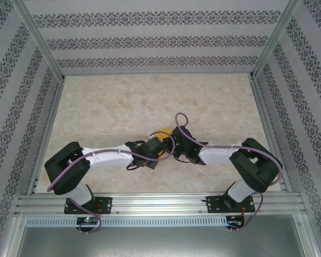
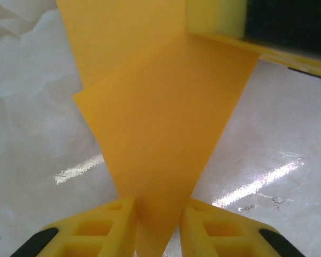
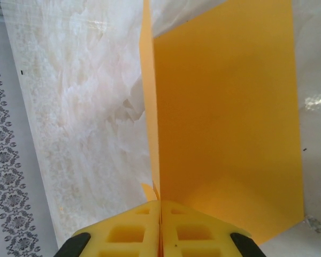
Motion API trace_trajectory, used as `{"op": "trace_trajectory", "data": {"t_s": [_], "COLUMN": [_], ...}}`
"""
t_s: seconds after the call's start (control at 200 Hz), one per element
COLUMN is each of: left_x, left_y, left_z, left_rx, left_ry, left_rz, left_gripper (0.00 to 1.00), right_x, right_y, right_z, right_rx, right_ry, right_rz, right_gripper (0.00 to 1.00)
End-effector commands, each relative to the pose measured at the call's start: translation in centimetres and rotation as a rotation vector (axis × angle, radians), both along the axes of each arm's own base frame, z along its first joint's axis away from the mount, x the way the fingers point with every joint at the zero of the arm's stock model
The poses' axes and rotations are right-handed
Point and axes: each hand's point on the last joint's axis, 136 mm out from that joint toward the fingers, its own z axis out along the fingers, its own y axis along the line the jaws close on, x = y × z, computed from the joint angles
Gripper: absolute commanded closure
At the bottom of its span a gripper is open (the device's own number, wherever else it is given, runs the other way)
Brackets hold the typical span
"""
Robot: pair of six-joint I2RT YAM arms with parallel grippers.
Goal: Fold a paper plane with a square sheet of paper (pick it up from the middle)
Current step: Fourth fold the wing at the center of the table.
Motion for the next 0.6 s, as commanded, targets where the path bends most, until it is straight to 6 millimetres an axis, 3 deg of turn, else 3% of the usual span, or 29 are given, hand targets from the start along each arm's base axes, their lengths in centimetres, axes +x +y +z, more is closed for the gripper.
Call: {"op": "trace_trajectory", "data": {"t_s": [0.0,0.335,0.595], "left_x": [0.96,1.15,1.06], "left_y": [-1.33,-0.95,-1.26], "left_z": [1.21,1.22,1.60], "left_rx": [-0.014,0.021,0.021], "left_ry": [-0.064,-0.083,-0.097], "left_rz": [-0.020,-0.006,-0.017], "left_gripper": [0.73,0.77,0.71], "right_x": [0.11,0.08,0.13], "right_y": [0.64,0.62,0.72], "right_z": [0.25,-0.07,-0.18], "right_rx": [-0.005,-0.021,-0.029], "right_ry": [-0.009,0.000,0.007], "right_rz": [0.021,0.028,0.034], "right_gripper": [0.91,0.90,0.90]}}
